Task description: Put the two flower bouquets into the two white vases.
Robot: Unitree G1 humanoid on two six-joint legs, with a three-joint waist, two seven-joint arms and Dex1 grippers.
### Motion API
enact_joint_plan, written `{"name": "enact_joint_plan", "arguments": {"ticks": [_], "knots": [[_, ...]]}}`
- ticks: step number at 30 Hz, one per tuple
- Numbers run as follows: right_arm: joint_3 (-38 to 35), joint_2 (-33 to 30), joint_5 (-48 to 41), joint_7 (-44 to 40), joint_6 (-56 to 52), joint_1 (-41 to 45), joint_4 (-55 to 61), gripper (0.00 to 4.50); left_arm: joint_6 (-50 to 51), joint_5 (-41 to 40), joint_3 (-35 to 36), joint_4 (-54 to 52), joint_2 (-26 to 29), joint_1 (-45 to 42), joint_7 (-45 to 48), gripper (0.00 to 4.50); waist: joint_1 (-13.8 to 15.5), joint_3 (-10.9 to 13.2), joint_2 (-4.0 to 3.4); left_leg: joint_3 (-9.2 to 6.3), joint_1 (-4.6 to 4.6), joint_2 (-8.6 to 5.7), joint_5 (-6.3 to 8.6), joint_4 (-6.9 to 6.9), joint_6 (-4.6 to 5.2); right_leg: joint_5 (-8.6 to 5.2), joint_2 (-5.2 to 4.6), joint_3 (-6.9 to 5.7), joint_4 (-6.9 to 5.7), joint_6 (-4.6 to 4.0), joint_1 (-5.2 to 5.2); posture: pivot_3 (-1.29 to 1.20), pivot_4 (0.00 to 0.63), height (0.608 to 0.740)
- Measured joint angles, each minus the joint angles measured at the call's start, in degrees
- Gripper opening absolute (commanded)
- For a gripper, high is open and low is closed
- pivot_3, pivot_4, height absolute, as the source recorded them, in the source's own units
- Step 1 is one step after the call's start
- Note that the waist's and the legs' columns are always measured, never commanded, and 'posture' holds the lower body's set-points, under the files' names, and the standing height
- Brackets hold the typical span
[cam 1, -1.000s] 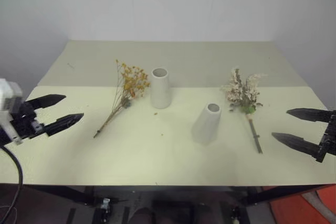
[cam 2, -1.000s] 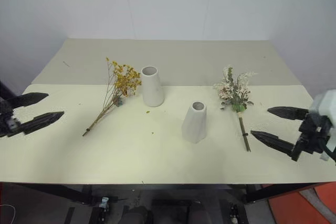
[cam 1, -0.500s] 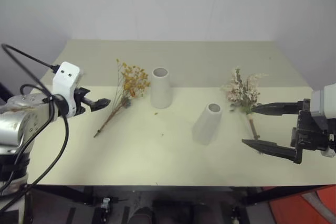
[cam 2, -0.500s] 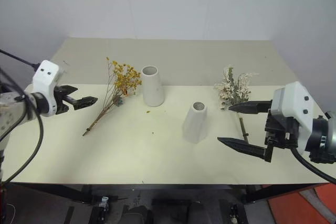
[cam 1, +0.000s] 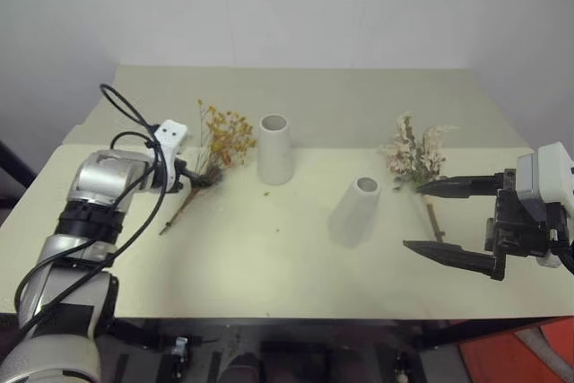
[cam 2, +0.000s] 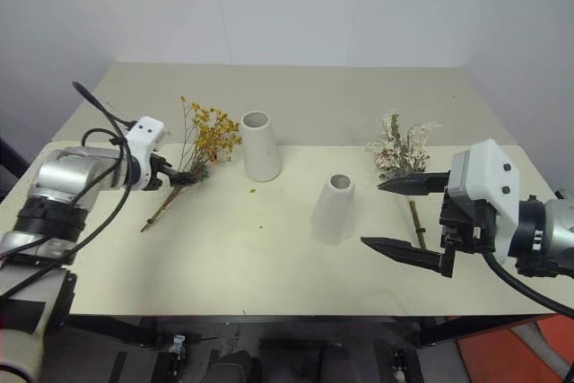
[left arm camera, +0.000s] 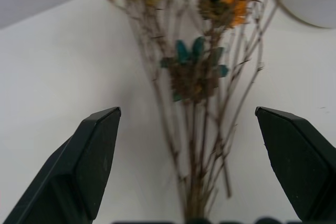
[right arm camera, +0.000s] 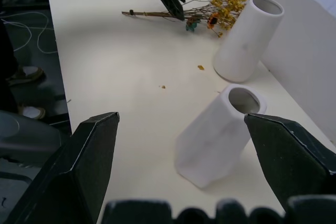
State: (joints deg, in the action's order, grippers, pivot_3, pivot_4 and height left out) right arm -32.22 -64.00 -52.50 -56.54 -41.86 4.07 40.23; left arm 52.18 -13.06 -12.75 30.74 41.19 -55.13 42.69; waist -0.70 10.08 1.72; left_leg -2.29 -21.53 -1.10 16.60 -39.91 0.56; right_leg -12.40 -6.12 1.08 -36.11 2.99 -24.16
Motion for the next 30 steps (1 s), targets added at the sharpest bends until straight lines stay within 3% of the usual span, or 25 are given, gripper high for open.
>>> {"name": "enact_joint_plan", "arguments": {"ticks": [5, 7, 21, 30], "knots": [[-0.05, 0.00, -0.58, 0.41, -0.03, -0.20, 0.47, 4.50, -0.01, 4.05, -2.61, 5.36, -1.25, -2.90, 3.10, 4.47, 0.03, 0.01, 0.02, -0.01, -0.01, -0.01, 0.00, -0.03, 0.00, 0.00, 0.00, -0.01, -0.02, 0.01, 0.01, 0.00, 0.150, 0.740], [-0.04, 0.00, -0.59, 0.54, -0.03, -0.26, 0.72, 4.50, -1.01, 5.64, -2.96, 8.26, -2.29, -3.19, 3.25, 4.10, 0.03, 0.01, 0.02, -0.02, -0.01, -0.01, 0.00, -0.04, 0.00, 0.01, 0.00, -0.01, -0.02, 0.01, 0.01, 0.00, 0.150, 0.740], [-0.03, 0.00, -0.64, 1.72, -0.03, -0.38, 1.30, 4.50, -4.67, 10.84, -2.79, 13.58, -4.85, -5.04, 5.56, 0.03, 0.08, 0.02, 0.03, -0.14, -0.10, -0.03, 0.00, -0.16, 0.00, 0.01, -0.03, -0.11, -0.05, 0.03, 0.02, 0.00, 0.150, 0.740], [-0.05, 0.00, -0.58, 1.82, -0.03, -0.83, 1.33, 4.50, -4.94, 12.24, 2.00, 10.04, -4.23, -4.95, 0.50, 0.03, 0.02, 0.02, 0.04, -0.34, -0.25, -0.03, 0.00, -0.20, 0.00, 0.02, -0.03, -0.15, -0.06, 0.04, -0.10, 0.00, 0.150, 0.740]]}}
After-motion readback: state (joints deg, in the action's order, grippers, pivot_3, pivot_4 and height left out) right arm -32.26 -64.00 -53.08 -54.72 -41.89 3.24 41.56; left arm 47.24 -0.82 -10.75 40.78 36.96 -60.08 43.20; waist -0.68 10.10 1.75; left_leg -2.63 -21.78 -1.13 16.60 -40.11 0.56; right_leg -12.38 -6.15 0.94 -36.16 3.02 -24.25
